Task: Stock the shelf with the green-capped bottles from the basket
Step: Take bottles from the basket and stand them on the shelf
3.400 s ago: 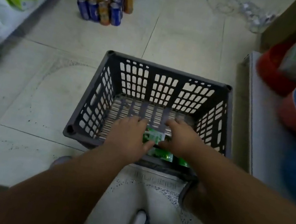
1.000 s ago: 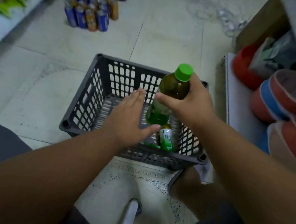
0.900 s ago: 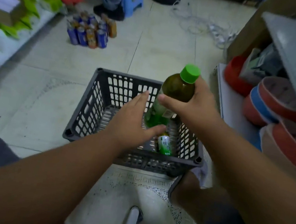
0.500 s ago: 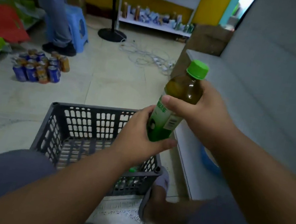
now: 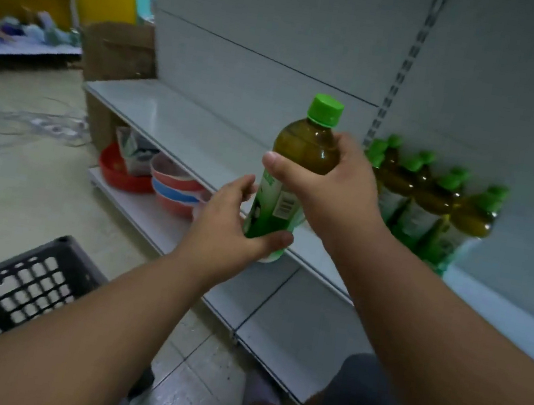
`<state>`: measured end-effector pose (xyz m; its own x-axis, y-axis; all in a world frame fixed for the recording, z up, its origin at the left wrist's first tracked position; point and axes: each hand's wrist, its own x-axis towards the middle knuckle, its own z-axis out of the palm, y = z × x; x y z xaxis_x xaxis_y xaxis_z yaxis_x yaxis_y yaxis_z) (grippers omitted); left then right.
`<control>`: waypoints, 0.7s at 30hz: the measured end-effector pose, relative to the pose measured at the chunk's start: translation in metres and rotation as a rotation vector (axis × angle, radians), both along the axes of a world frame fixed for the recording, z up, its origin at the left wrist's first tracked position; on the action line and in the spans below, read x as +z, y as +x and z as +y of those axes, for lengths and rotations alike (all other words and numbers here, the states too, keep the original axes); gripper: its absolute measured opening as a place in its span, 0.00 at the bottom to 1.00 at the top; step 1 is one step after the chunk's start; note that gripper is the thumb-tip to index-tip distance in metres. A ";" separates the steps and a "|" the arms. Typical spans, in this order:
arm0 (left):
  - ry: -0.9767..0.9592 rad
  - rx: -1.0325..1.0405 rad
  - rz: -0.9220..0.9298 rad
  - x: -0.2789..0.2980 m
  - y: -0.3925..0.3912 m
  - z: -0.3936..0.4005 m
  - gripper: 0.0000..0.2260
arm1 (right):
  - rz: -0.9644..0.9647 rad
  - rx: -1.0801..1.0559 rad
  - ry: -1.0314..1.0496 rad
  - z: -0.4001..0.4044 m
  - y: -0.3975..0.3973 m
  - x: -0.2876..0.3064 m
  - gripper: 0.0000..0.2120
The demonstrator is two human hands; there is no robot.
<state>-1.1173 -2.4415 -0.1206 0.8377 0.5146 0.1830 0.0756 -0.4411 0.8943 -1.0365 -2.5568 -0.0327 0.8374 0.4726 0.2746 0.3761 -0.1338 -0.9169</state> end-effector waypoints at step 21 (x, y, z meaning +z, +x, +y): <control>0.755 -0.119 0.728 -0.107 0.174 -0.123 0.54 | 0.013 -0.538 -0.239 -0.087 0.137 -0.095 0.32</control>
